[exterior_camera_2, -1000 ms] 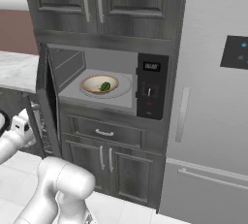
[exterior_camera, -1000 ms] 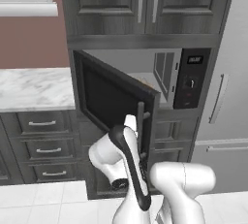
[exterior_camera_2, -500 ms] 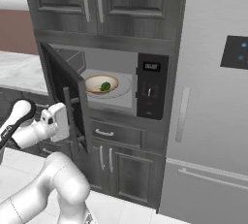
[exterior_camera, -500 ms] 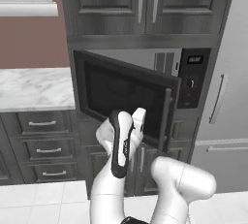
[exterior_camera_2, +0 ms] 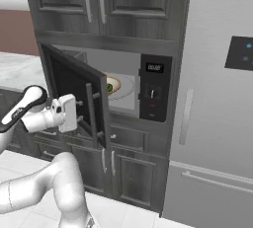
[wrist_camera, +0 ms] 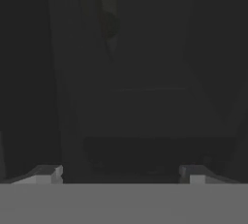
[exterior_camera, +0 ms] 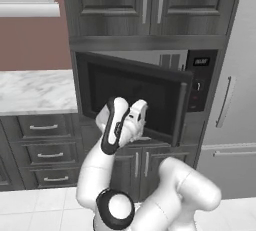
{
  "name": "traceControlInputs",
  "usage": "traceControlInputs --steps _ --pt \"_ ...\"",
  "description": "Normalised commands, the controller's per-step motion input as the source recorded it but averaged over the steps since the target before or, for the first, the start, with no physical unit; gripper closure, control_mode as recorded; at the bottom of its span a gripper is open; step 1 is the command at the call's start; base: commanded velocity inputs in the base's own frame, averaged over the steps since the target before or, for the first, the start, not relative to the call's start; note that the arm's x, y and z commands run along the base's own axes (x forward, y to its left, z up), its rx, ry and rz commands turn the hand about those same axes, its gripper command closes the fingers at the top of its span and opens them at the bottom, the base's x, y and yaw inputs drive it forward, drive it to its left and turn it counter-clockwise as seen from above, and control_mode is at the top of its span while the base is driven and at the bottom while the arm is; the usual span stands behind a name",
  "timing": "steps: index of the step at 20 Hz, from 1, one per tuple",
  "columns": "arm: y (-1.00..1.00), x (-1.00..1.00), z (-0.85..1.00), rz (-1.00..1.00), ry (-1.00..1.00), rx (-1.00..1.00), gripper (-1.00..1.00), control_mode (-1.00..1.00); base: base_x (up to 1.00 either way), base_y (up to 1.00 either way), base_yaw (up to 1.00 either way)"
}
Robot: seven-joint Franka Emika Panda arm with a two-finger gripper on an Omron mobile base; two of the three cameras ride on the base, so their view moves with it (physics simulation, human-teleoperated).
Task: Pick the avocado from the sink and place it in the bowl. Then pick the bowl and place it in the microwave. Then close the microwave door and press the start button.
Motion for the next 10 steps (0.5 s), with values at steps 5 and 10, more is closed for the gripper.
traceControlInputs --steps 5,10 --pt "-0.5 0.47 0.35 0.04 0.0 0.05 -1.0 -1.0 0.0 0.0 0.0" --pt "-0.4 0.66 0.06 0.05 0.0 0.01 -1.0 -1.0 0.0 0.0 0.0"
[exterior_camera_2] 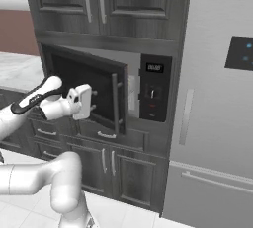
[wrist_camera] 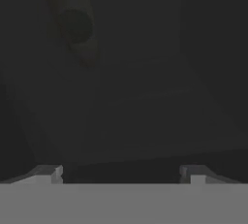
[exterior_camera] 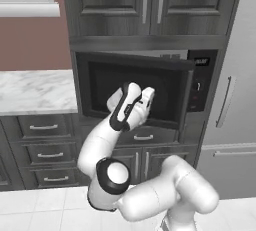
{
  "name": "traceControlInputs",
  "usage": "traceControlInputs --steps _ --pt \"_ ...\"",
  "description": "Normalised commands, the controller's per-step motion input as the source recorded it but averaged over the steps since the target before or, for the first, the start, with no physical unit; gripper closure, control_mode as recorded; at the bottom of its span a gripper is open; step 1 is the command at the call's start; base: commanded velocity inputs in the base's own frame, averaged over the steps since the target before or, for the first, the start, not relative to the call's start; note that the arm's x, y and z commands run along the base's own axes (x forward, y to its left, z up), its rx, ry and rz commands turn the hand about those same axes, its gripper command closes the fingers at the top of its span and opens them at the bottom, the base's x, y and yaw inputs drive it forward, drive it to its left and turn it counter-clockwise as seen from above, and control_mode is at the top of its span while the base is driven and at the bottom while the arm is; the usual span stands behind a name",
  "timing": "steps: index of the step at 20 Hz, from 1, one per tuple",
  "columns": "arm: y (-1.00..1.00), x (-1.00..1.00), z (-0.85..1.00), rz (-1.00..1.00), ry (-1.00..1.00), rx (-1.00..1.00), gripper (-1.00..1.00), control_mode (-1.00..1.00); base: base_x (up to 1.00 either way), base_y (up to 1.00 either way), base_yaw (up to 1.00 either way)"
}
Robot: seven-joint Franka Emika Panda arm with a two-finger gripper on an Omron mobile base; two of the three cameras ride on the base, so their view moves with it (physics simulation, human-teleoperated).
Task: Pick the avocado from the sink and place it in the bowl. Then pick the bowl and place it in the microwave. Then close the microwave door and press the start button.
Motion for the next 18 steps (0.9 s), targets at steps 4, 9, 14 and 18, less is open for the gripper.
traceControlInputs --steps 4,9,14,18 --pt "-0.45 0.66 0.0 0.05 0.0 0.0 -1.0 -1.0 0.0 0.0 0.0" --pt "-0.25 0.79 0.0 0.08 0.01 0.0 -1.0 -1.0 0.0 0.0 0.0" --pt "-0.08 0.71 0.0 0.09 0.02 0.0 -1.0 -1.0 0.0 0.0 0.0" --pt "0.0 0.3 0.05 0.04 0.09 0.0 -1.0 -1.0 0.0 0.0 0.0"
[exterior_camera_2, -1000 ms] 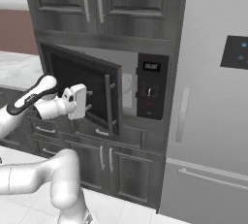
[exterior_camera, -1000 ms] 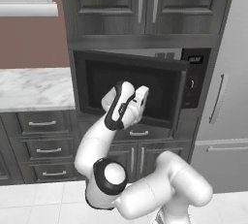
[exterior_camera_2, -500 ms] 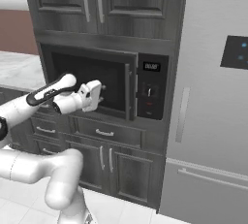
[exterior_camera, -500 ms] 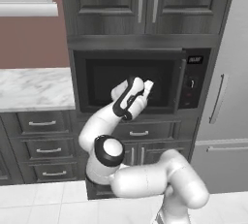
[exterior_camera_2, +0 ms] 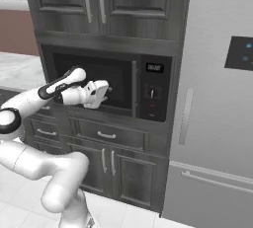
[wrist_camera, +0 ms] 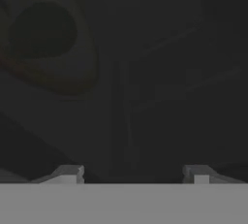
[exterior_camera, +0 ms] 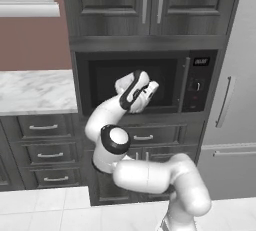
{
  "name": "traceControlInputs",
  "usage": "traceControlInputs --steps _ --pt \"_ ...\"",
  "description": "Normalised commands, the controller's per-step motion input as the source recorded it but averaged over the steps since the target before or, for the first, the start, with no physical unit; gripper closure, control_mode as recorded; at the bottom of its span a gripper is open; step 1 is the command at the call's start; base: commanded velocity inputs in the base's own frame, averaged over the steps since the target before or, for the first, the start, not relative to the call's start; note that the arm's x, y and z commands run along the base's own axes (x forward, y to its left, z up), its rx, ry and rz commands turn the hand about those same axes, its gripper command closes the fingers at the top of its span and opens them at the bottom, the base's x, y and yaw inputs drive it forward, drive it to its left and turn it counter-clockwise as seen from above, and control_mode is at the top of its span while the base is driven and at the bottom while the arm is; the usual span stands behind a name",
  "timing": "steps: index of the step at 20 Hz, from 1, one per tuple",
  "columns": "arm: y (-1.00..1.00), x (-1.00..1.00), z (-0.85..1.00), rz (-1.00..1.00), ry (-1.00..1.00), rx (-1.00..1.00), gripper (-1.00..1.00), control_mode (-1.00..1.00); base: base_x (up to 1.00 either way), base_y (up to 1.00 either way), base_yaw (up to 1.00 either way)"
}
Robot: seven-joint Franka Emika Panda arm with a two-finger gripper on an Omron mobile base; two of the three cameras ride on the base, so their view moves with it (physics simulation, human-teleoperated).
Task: Pick the avocado from the sink and place it in the bowl. Then pick the bowl and place it in the microwave. Then close the microwave door and press the start button.
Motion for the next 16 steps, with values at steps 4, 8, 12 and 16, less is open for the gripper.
traceControlInputs --steps 4,8,12,16 --pt "0.0 0.01 0.1 0.02 0.12 0.0 -1.0 -1.0 0.0 0.0 0.0" --pt "0.01 -0.88 0.02 0.09 0.02 0.0 -1.0 -1.0 0.0 0.0 0.0" --pt "0.0 -1.0 -0.1 0.13 0.0 0.0 -1.0 -1.0 0.0 0.0 0.0" --pt "-0.01 -1.0 -0.26 0.19 0.0 -0.01 -1.0 -1.0 0.0 0.0 0.0"
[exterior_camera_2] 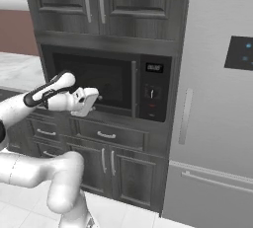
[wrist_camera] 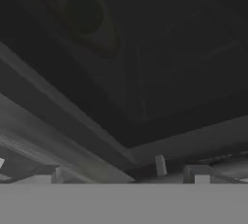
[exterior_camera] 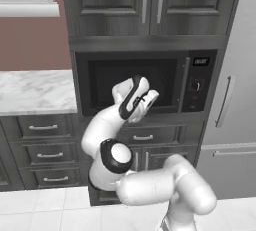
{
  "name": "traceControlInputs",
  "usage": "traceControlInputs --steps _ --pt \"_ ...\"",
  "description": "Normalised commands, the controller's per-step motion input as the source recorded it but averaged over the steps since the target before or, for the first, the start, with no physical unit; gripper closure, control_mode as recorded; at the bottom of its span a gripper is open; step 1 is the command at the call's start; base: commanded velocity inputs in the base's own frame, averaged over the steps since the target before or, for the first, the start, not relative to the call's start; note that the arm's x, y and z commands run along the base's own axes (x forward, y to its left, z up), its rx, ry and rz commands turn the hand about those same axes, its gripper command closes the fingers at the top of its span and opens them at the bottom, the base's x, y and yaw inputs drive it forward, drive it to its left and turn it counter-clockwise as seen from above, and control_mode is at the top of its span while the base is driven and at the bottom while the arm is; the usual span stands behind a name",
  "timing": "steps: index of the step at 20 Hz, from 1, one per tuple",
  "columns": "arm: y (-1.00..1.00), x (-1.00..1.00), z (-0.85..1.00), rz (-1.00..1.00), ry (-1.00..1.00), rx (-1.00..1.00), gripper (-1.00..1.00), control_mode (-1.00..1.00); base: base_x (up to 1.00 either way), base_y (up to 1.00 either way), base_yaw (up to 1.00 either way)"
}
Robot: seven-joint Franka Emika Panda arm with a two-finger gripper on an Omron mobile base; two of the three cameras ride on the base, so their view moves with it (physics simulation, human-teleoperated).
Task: Pick the avocado from the sink and place it in the bowl. Then pick the bowl and place it in the microwave. Then close the microwave door and press the start button.
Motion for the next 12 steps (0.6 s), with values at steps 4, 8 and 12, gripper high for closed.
traceControlInputs --steps 4,8,12 --pt "-0.33 -1.0 -0.01 0.23 0.0 -0.02 -1.0 -1.0 0.0 0.0 0.0" --pt "-0.72 -0.95 0.0 0.25 0.0 0.0 -1.0 -1.0 0.0 0.0 0.0" --pt "-0.95 -0.75 0.0 0.28 0.0 0.0 -1.0 -1.0 0.0 0.0 0.0"
